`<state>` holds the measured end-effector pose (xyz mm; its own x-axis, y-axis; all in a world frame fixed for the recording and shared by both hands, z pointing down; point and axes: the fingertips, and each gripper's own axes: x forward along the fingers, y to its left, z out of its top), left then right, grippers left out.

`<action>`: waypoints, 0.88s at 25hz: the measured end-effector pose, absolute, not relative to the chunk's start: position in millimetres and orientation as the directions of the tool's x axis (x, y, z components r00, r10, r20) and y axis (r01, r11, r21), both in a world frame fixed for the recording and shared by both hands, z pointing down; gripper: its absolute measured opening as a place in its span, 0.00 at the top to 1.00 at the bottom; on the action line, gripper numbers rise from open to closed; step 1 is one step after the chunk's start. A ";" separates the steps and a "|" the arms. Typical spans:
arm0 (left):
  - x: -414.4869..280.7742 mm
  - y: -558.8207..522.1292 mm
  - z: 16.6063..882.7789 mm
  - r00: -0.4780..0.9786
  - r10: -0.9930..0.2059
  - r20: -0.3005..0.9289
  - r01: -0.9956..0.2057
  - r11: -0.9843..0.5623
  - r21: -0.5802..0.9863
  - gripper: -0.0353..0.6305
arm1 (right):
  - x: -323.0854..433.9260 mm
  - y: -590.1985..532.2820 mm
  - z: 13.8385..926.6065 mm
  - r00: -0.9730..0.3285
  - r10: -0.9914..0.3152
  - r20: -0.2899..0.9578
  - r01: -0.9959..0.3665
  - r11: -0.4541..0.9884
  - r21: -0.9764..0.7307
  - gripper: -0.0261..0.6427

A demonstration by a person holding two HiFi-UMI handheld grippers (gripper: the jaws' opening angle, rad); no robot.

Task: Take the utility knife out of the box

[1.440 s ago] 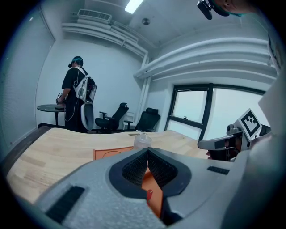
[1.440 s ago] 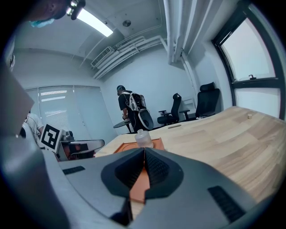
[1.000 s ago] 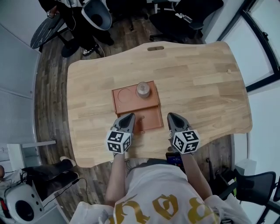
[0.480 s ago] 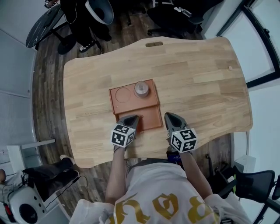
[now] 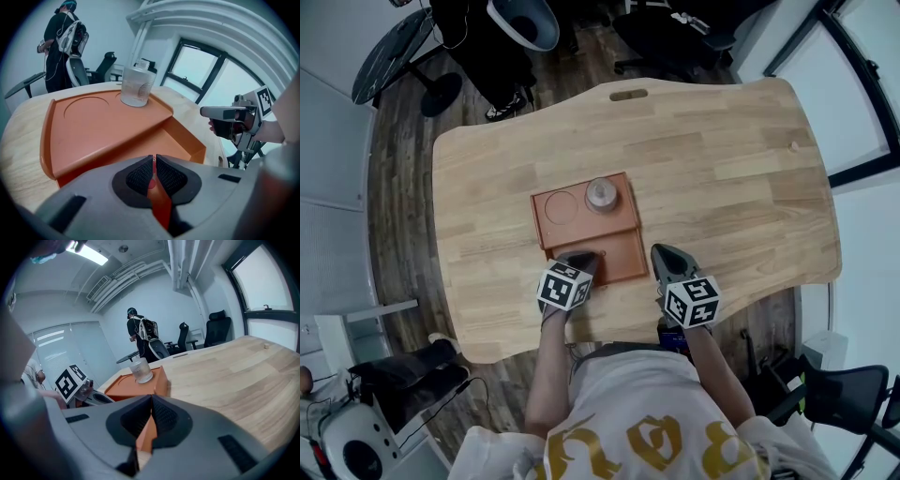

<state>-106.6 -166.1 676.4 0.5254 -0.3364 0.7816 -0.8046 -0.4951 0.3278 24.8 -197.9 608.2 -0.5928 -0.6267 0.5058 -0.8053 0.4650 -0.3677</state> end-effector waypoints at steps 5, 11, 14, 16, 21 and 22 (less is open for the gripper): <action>-100.9 -166.7 684.8 0.535 -0.293 0.792 -0.791 -0.504 0.347 0.93 | 24.0 -198.8 612.6 -0.591 -0.619 0.517 -0.807 0.459 -0.372 0.94; -95.2 -160.8 697.3 0.515 -0.218 0.829 -0.761 -0.562 0.325 0.77 | 25.6 -201.7 613.1 -0.586 -0.618 0.524 -0.810 0.454 -0.370 0.94; -95.2 -158.3 704.2 0.486 -0.191 0.853 -0.752 -0.588 0.297 0.77 | 27.9 -203.6 613.4 -0.581 -0.621 0.526 -0.814 0.450 -0.368 0.94; -94.8 -158.2 706.5 0.465 -0.180 0.867 -0.741 -0.616 0.269 0.77 | 29.9 -205.1 613.4 -0.578 -0.624 0.526 -0.816 0.444 -0.370 0.94; -96.7 -159.6 709.3 0.405 -0.180 0.897 -0.719 -0.668 0.191 0.78 | 34.2 -206.2 613.7 -0.570 -0.628 0.530 -0.822 0.435 -0.369 0.94; -96.8 -159.5 710.0 0.390 -0.185 0.902 -0.711 -0.682 0.168 0.80 | 34.8 -205.8 613.6 -0.571 -0.628 0.529 -0.821 0.435 -0.369 0.94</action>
<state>-96.8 -159.5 710.0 0.3898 -0.1845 0.9022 -0.7115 -0.6824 0.1678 34.8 -205.8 613.6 -0.5707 -0.6277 0.5294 -0.8211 0.4354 -0.3690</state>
